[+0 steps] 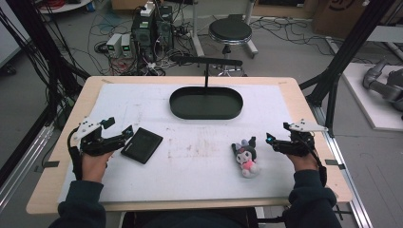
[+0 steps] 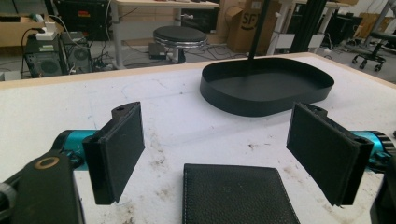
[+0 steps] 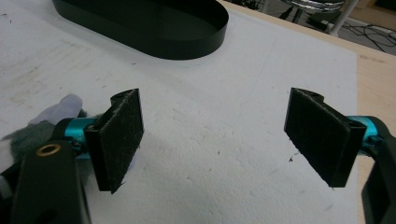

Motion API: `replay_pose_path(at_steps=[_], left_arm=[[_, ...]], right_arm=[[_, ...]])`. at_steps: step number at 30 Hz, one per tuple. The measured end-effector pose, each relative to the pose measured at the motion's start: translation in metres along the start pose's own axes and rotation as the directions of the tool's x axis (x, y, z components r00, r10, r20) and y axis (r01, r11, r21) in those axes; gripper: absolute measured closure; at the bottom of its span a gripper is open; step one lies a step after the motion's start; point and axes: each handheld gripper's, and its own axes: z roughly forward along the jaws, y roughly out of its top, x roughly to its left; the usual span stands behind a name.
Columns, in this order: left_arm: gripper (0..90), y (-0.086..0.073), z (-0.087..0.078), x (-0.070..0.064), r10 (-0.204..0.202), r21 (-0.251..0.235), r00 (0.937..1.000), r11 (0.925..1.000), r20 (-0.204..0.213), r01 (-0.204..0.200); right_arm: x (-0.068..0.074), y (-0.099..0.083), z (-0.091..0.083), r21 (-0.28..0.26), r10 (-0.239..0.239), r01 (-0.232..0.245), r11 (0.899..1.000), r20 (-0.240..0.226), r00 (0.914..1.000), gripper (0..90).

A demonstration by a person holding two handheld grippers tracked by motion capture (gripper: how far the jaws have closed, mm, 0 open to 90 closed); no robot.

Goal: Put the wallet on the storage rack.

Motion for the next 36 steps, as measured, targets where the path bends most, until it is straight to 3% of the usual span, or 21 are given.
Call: replay_pose_path(at_steps=[9, 17, 19, 22, 25, 28, 29, 33, 34, 35, 36], left_arm=[[19.1, -0.002, 0.003, 0.004, -0.011, 0.007, 0.9999, 0.9999, -0.006, 0.011], [21.3, -0.002, 0.002, 0.002, -0.006, 0.017, 1.0000, 0.9998, 0.007, 0.005], [24.5, -0.003, 0.002, 0.003, -0.009, 0.028, 0.9997, 0.9996, 0.024, 0.008], [36.5, -0.004, 0.002, 0.005, -0.005, 0.061, 0.9982, 0.9981, 0.060, 0.001], [36.5, -0.006, 0.002, 0.007, -0.024, 0.085, 0.9972, 0.9962, 0.071, 0.018], [33.1, -0.013, 0.006, 0.011, -0.040, 0.136, 0.9953, 0.9903, 0.088, 0.028], [32.4, -0.017, 0.010, 0.013, -0.061, 0.170, 0.9947, 0.9844, 0.083, 0.046], [30.4, -0.020, 0.014, 0.016, -0.073, 0.209, 0.9950, 0.9763, 0.068, 0.057], [30.4, -0.021, 0.016, 0.016, -0.076, 0.238, 0.9953, 0.9694, 0.060, 0.059], [30.6, -0.021, 0.016, 0.016, -0.076, 0.238, 0.9953, 0.9694, 0.060, 0.059], [31.2, -0.023, 0.018, 0.016, -0.075, 0.279, 0.9955, 0.9588, 0.058, 0.056]], right_arm=[[-0.005, -0.002, 0.000, -0.007, 0.026, -0.026, 1.000, -0.005, 0.9997, 20.1], [-0.003, -0.003, -0.004, -0.013, 0.021, -0.021, 1.000, 0.002, 0.9998, 20.1], [-0.002, -0.002, -0.004, -0.011, 0.020, -0.020, 1.000, -0.001, 0.9998, 20.1], [-0.001, -0.002, -0.002, -0.003, 0.008, -0.008, 1.000, -0.001, 1.0000, 20.2], [0.001, -0.002, -0.002, 0.001, 0.004, -0.004, 1.000, -0.004, 1.0000, 20.1], [0.003, -0.001, -0.002, 0.002, -0.007, 0.007, 1.000, -0.007, 1.0000, 20.2], [0.004, -0.001, -0.002, 0.004, -0.008, 0.008, 1.000, -0.007, 0.9999, 20.2], [0.006, -0.001, -0.002, 0.006, -0.014, 0.014, 1.000, -0.010, 0.9999, 20.1], [0.006, -0.001, -0.001, 0.009, -0.013, 0.014, 1.000, -0.009, 0.9999, 20.2], [0.006, -0.001, -0.001, 0.009, -0.013, 0.014, 1.000, -0.009, 0.9999, 20.2], [0.005, -0.001, -0.001, 0.009, -0.010, 0.010, 1.000, -0.010, 0.9999, 20.2]])
